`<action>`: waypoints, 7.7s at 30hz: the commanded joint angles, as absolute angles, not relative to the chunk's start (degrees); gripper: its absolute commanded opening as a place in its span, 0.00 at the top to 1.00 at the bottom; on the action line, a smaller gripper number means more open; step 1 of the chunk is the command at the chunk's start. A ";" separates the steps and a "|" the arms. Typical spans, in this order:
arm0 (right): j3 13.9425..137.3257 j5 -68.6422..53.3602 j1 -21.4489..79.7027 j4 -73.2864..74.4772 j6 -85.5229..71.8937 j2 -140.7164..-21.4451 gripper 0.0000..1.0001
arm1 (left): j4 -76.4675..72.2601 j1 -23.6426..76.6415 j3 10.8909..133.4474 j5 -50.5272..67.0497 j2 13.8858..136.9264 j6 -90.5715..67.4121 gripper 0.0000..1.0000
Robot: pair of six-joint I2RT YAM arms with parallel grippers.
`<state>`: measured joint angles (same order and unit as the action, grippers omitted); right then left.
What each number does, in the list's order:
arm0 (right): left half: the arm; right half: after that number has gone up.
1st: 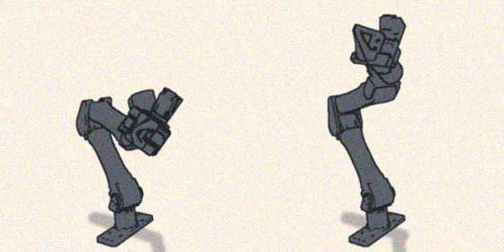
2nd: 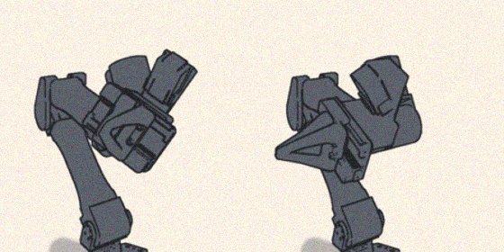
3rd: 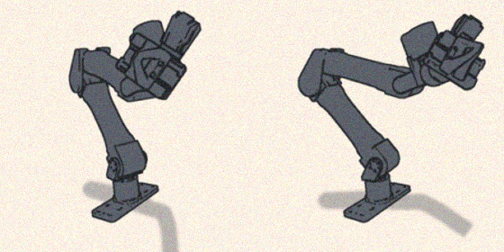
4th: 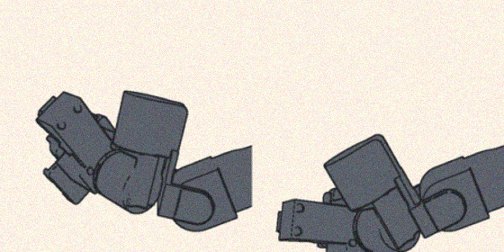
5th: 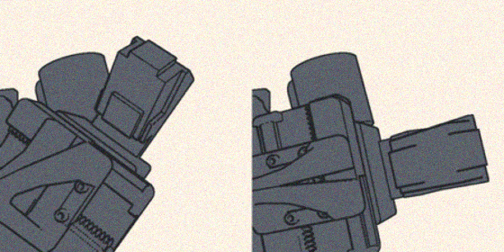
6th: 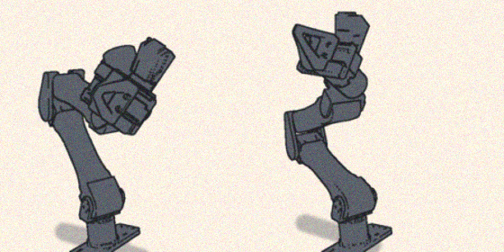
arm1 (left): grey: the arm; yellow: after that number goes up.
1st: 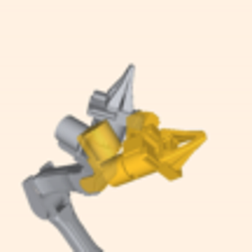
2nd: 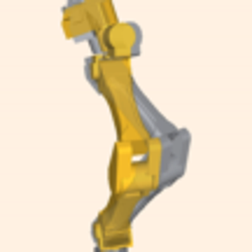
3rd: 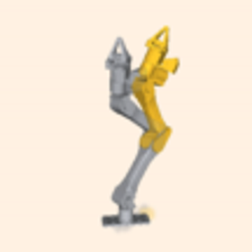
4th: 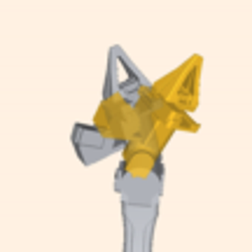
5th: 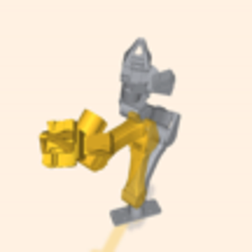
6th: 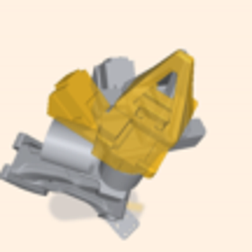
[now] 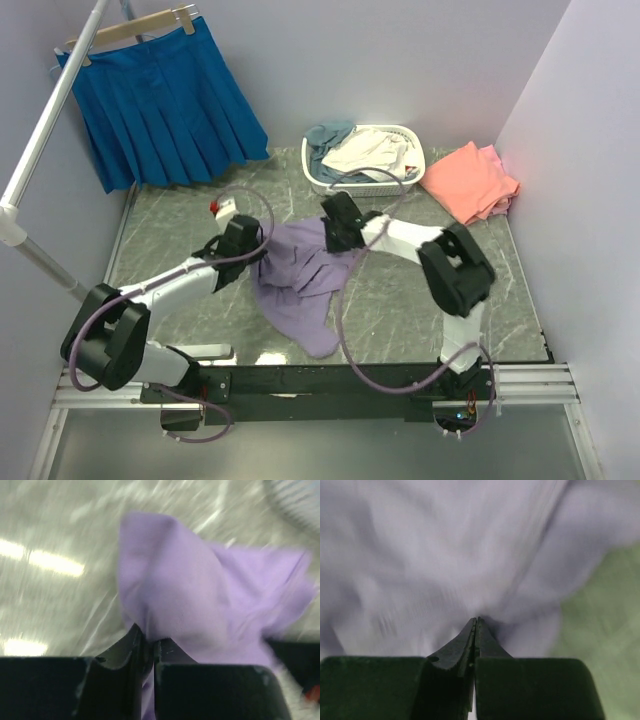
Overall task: Fold and stack the t-shirts
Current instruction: Flatten the tshirt out
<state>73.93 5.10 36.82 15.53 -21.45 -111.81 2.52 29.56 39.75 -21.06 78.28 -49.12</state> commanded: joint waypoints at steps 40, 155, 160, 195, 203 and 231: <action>83.22 4.57 53.78 13.18 -11.60 -110.12 0.35 | 13.00 25.14 42.65 -30.23 64.37 -53.60 0.01; 60.03 35.68 40.34 28.21 -13.80 -57.75 0.98 | 36.57 57.39 43.07 -37.97 51.24 -53.97 0.58; 59.77 35.16 40.34 27.86 -13.80 -57.83 0.97 | 34.55 57.39 41.49 -36.92 53.95 -53.70 0.99; 58.18 30.06 39.73 24.43 -13.89 -62.84 0.87 | 38.50 57.39 40.69 -50.80 70.13 -67.68 0.58; 58.27 29.88 39.38 24.26 -13.89 -62.49 0.86 | 36.22 57.39 41.04 -49.22 73.65 -66.36 0.57; 69.60 33.49 38.32 34.09 -10.99 -39.04 1.00 | 48.16 56.43 68.02 -55.99 43.70 -48.44 0.99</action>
